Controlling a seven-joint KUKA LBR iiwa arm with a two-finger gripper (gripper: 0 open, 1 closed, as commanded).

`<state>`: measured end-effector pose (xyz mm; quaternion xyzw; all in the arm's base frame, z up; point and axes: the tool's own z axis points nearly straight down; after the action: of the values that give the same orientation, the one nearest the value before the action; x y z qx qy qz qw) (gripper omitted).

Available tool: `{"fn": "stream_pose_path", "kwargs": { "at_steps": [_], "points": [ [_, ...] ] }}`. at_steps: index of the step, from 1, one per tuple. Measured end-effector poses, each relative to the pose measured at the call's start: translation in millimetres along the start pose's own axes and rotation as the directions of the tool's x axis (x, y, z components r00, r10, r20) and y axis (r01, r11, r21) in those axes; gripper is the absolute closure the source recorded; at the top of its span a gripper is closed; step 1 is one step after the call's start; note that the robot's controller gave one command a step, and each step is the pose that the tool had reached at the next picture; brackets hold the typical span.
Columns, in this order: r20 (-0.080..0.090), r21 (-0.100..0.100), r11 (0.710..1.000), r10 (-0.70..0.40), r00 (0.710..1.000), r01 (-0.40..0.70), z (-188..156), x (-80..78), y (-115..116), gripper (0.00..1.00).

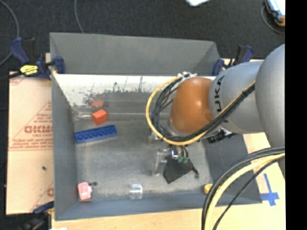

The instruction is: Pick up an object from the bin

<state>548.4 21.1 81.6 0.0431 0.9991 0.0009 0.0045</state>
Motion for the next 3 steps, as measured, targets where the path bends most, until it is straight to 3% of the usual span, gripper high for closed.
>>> {"fn": "stream_pose_path", "kwargs": {
  "at_steps": [1,3],
  "points": [
    [0.003,0.001,0.99,-0.141,0.99,0.141,8.9,4.4,-23.7,0.0],
    [0.0,0.002,0.988,-0.155,0.988,0.155,9.6,6.2,-30.6,0.0]
  ]
}}
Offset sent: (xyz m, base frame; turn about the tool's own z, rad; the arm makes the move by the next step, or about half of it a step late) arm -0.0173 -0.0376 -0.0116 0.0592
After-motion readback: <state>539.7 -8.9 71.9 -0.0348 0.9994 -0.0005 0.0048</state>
